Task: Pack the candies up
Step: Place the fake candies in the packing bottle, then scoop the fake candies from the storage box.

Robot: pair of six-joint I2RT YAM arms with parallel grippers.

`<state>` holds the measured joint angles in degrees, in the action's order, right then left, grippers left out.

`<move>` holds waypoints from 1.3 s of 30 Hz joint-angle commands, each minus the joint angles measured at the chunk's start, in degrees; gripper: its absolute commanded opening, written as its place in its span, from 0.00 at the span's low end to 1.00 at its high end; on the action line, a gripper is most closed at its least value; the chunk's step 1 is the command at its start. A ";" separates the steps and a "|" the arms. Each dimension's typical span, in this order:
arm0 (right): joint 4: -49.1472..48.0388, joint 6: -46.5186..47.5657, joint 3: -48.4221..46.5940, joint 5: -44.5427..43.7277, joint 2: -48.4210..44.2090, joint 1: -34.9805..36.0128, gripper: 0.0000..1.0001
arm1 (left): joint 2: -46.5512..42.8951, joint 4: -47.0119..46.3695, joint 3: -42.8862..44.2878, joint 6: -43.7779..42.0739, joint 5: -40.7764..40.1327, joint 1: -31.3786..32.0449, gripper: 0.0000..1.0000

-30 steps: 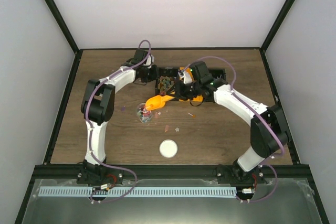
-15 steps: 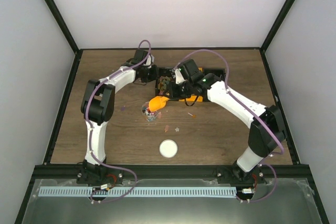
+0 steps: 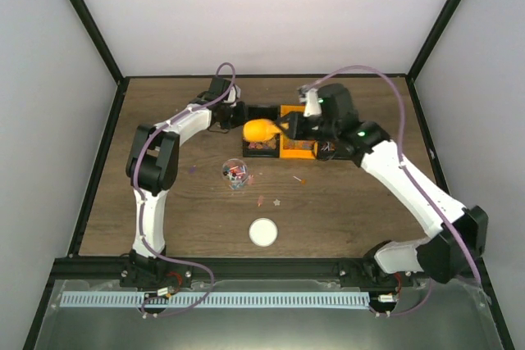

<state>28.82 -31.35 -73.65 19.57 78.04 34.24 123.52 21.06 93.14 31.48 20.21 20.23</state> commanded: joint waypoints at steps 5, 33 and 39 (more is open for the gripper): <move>-1.17 3.12 3.07 -9.48 -9.96 -17.44 0.01 | -1.17 3.34 -3.43 -0.36 0.87 -0.28 0.10; 8.93 26.12 -0.48 -32.97 5.89 -23.08 0.01 | -4.09 4.73 -4.63 1.65 0.92 0.15 0.12; 12.96 27.32 1.20 -44.04 7.95 -15.77 0.01 | -3.47 4.79 -3.23 1.68 1.85 0.51 0.12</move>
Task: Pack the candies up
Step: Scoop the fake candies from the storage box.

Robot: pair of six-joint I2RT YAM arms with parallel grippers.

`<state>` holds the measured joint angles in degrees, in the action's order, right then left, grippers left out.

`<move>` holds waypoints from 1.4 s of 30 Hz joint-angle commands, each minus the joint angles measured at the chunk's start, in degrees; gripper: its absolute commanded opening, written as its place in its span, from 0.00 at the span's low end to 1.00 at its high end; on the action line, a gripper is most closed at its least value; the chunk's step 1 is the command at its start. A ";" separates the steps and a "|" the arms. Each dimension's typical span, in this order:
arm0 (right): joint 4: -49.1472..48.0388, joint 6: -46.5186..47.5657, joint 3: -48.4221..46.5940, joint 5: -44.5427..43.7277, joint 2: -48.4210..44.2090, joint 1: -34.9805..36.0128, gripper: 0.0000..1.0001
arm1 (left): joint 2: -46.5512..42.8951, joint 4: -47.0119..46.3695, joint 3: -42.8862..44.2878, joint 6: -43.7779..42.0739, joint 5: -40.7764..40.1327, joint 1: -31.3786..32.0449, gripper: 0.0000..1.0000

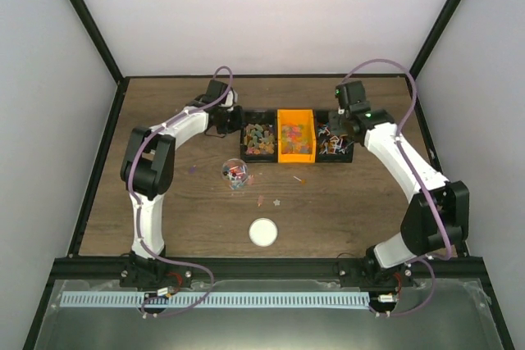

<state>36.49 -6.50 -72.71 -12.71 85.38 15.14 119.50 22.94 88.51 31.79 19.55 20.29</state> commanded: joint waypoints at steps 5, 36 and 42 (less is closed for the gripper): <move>10.42 1.38 -0.47 -16.92 1.72 5.82 0.01 | 0.70 3.21 1.76 1.30 2.66 0.51 0.12; 2.30 -11.17 16.95 32.08 -3.15 0.44 0.01 | 2.83 3.57 3.95 0.88 3.65 0.62 0.12; 5.31 -9.78 15.68 22.11 -4.15 -1.01 0.01 | 3.34 4.20 4.65 0.46 3.53 0.54 0.12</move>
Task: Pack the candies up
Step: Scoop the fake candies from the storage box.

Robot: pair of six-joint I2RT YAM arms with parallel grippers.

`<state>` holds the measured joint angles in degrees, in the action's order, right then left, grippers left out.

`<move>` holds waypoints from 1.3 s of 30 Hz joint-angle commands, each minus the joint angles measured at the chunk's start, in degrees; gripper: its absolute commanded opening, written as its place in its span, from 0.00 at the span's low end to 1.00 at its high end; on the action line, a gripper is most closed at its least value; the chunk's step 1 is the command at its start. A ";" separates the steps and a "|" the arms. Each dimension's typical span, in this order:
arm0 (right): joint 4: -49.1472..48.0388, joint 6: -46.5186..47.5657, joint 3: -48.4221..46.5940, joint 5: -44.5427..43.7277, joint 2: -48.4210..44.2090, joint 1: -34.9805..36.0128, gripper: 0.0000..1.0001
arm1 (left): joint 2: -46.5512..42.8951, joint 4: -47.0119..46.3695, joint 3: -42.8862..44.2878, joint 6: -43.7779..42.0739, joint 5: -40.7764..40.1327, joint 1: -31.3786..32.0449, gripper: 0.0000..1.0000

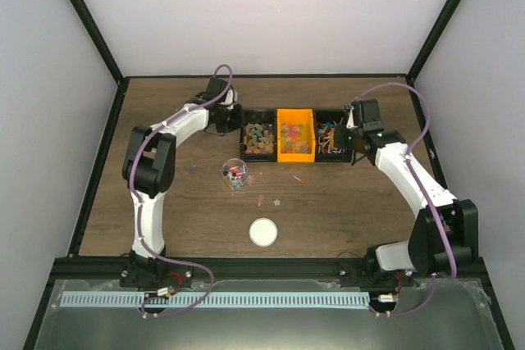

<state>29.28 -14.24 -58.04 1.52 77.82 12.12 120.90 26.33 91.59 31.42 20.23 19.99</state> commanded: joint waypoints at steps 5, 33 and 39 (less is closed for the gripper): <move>21.33 2.86 -6.53 -15.03 6.19 1.98 0.01 | 2.10 0.64 1.22 0.84 2.84 0.85 0.12; 13.39 -0.66 -0.03 23.81 6.85 2.79 0.01 | 2.64 0.26 1.65 1.47 3.06 0.72 0.12; 4.07 -8.77 7.85 32.65 3.05 -1.89 0.01 | 2.86 1.26 2.53 0.78 2.88 0.69 0.12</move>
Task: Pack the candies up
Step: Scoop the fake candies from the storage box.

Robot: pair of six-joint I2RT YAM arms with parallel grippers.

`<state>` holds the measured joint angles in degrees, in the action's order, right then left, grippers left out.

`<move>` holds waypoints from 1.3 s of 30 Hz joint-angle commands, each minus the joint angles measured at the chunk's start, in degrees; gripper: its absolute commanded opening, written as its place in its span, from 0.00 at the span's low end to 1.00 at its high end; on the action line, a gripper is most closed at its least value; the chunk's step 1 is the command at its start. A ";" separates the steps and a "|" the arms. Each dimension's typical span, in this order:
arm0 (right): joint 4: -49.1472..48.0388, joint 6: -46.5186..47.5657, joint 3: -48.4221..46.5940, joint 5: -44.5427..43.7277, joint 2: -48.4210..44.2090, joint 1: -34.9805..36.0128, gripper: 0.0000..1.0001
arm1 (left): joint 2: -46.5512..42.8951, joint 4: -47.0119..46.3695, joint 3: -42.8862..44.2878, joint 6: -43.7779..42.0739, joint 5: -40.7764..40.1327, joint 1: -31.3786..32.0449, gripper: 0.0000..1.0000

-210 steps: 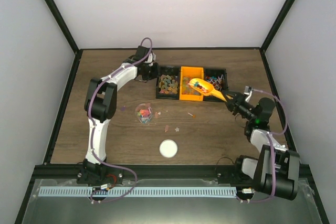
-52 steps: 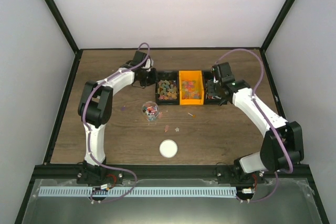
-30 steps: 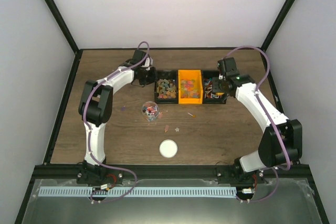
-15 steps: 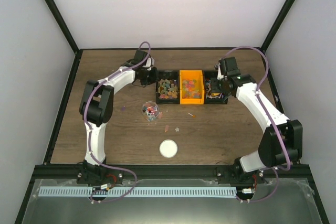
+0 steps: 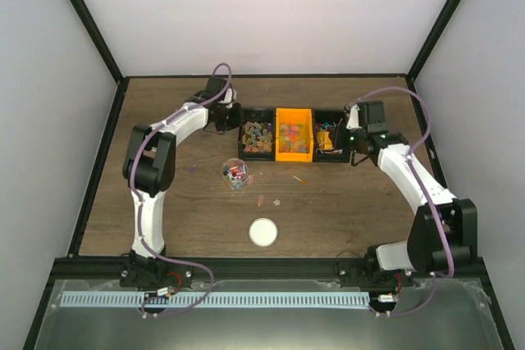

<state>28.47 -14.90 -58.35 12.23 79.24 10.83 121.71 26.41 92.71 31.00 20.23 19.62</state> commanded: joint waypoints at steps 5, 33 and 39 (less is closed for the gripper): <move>-4.37 -14.32 15.78 31.87 -1.30 -6.76 0.01 | 2.12 1.27 1.81 1.17 2.97 1.13 0.12; -16.01 -20.40 20.29 47.36 -4.08 -21.88 0.01 | 4.39 3.59 6.05 0.02 3.30 1.10 0.12; -16.01 -20.80 19.29 47.14 -5.20 -22.12 0.01 | 5.24 3.91 6.81 -0.08 3.28 1.13 0.12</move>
<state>7.86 -34.65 -37.47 46.50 75.22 -12.73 124.29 30.63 97.91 26.57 19.00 18.90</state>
